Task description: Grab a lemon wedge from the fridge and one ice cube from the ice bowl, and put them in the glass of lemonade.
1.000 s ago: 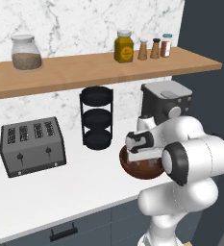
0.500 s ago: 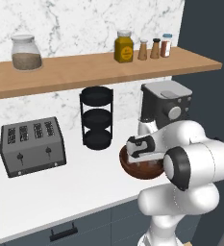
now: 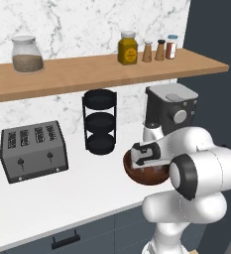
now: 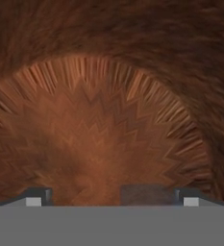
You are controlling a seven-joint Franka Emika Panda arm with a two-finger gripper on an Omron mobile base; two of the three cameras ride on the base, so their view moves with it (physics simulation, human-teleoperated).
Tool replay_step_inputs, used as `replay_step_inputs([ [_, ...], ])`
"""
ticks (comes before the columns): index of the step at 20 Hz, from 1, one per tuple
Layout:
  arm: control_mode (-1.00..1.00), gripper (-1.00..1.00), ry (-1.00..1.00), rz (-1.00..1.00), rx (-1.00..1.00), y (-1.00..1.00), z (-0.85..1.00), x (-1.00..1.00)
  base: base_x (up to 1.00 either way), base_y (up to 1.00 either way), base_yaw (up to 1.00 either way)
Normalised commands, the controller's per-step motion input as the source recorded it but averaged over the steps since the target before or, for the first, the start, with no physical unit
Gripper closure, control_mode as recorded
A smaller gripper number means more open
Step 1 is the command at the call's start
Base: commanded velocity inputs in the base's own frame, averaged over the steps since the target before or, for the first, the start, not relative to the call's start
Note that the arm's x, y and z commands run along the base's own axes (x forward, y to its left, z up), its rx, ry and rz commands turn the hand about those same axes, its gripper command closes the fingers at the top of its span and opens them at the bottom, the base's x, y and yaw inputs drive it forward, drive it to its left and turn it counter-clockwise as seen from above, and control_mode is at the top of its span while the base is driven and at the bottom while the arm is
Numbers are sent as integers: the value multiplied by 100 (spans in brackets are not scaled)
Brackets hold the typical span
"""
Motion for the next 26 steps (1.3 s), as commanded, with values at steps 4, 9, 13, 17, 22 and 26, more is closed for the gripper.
replay_step_inputs([
  [4, -100, -100, -1, 0, 0, 0, 0, 0, 0, 0, 0],
  [9, -100, -100, 0, 0, 0, 0, -1, -15, 0, 0, 0],
  [13, -100, -100, 0, 0, 0, 0, 0, -11, 0, 0, 0],
  [17, -100, -100, 0, 0, 0, 0, 0, 0, 0, 0, 0],
  [22, -100, -100, 0, 0, 0, 0, -4, 4, 0, 0, 0],
  [26, -100, -100, 0, 0, 0, 0, -17, 0, 0, 0, 0],
])
